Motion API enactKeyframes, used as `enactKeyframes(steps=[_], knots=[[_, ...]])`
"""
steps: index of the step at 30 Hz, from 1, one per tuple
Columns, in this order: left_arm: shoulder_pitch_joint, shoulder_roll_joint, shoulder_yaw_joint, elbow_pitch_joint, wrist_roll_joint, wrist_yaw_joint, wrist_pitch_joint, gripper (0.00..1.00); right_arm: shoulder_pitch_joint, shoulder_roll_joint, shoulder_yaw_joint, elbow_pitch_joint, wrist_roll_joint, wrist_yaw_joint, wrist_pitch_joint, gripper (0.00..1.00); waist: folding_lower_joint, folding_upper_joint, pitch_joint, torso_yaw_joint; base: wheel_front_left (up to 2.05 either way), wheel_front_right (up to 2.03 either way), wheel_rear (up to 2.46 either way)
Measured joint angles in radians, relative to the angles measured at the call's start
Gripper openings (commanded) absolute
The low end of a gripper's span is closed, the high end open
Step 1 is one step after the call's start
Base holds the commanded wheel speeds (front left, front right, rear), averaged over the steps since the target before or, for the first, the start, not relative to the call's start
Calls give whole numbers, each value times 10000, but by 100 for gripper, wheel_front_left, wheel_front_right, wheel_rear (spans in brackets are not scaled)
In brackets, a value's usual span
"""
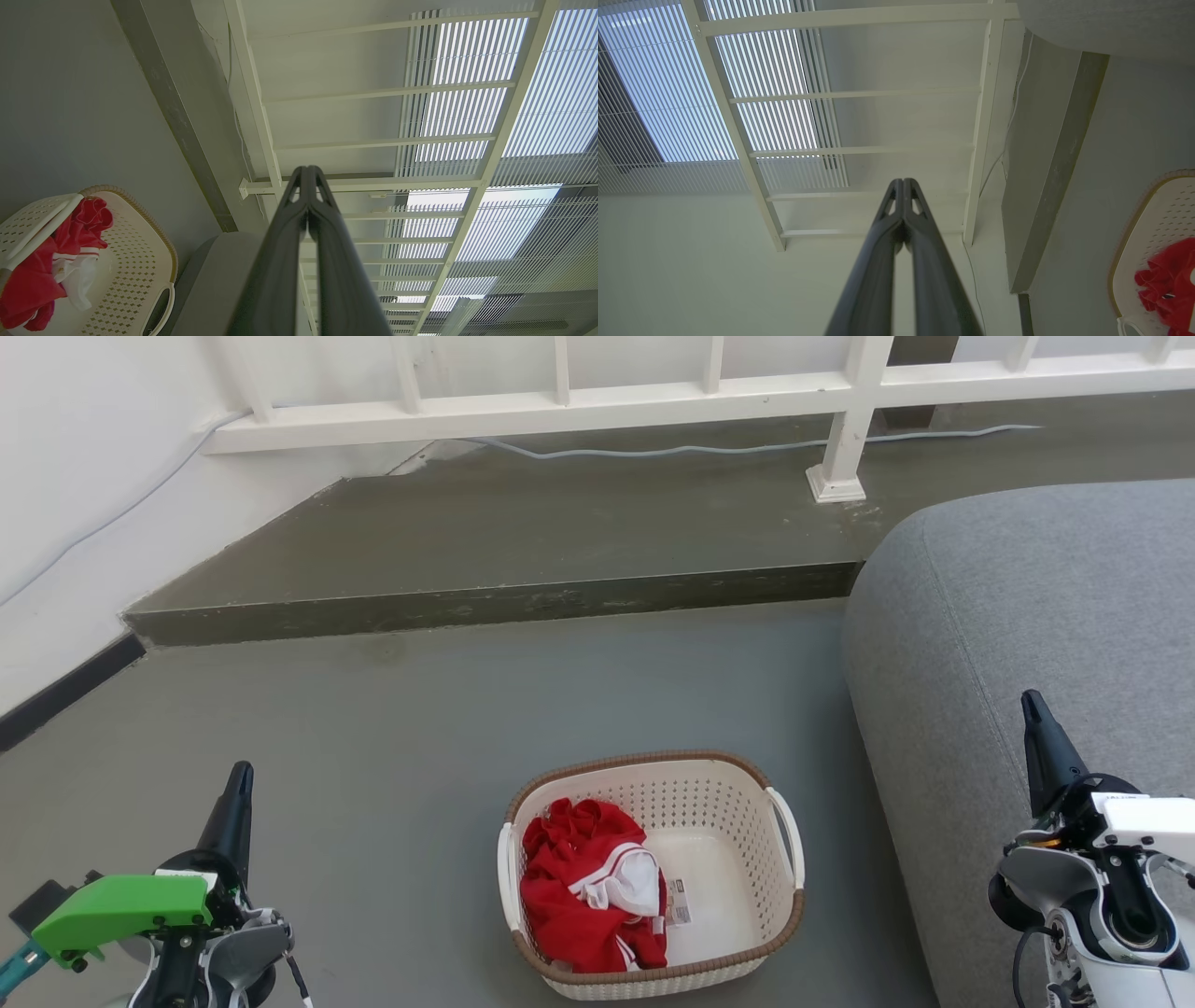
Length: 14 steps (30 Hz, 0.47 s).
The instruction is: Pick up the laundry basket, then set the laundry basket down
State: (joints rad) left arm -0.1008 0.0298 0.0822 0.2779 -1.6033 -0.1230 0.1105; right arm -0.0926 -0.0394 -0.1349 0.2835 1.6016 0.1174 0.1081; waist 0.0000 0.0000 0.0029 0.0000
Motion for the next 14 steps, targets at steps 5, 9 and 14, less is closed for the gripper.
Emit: enactKeyframes(steps=[5, 9, 14], knots=[[1, 0, 0, 0, 0, 2, 0, 0, 0, 0, 0, -6, 0, 0, 0, 0, 0, 0, 0, 0, 0, 0, 0], [1, 0, 0, -2, 0, 0, 0, 0, 1, 0, 0, -8, 0, 0, 0, 0, 0, 0, 0, 0, 0, 0, 0], [1, 0, 0, -2, 0, 0, 0, 0, 1, 0, 0, -10, 0, 0, 0, 0, 0, 0, 0, 0, 0, 0, 0]])
